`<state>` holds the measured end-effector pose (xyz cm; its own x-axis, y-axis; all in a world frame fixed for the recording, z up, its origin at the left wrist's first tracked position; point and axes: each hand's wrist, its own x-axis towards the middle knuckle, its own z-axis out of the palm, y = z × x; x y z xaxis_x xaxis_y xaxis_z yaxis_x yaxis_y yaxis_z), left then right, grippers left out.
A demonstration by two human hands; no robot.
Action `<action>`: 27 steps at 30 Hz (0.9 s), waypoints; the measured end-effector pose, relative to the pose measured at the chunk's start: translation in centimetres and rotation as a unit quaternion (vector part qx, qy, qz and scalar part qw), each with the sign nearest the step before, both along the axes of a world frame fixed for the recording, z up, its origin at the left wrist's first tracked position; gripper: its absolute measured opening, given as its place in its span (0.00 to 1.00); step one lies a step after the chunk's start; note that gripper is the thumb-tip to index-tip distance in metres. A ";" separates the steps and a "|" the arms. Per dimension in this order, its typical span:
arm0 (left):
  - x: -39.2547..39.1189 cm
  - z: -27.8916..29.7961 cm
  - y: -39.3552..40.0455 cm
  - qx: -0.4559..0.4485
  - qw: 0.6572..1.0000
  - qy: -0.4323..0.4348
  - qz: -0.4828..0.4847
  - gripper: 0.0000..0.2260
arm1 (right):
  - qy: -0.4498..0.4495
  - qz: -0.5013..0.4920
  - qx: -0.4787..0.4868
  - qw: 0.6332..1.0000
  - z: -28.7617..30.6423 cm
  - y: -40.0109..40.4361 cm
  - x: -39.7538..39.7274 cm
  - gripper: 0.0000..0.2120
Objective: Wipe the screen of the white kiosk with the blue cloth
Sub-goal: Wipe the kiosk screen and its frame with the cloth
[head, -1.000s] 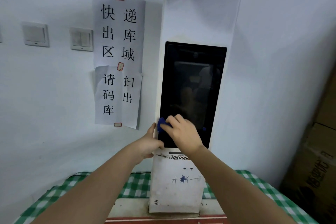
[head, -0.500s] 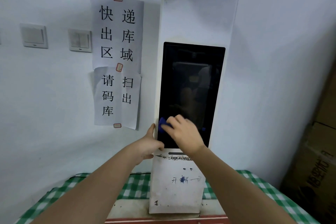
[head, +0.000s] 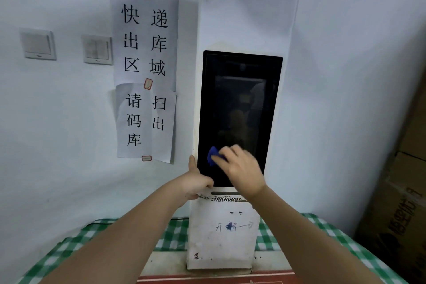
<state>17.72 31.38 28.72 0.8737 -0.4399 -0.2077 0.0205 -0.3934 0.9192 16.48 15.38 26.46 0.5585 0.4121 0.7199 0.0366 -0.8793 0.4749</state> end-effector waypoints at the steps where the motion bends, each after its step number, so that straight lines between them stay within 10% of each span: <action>1: -0.1 0.1 -0.1 -0.004 1.000 0.004 -0.001 0.42 | -0.022 -0.006 0.033 0.999 1.0 0.0 0.2 0.16; 11: -0.4 0.1 -0.7 -0.010 1.000 0.007 0.017 0.43 | 0.065 -0.001 -0.080 0.995 -1.2 -1.1 -0.6 0.17; 17: -0.7 0.1 -1.2 -0.029 0.999 0.011 0.015 0.44 | -0.051 -0.034 0.083 0.995 1.9 -1.2 0.1 0.21; 27: -0.7 0.0 -1.6 -0.018 0.999 0.016 0.026 0.46 | 0.030 -0.009 -0.045 0.999 0.5 -3.2 -1.3 0.14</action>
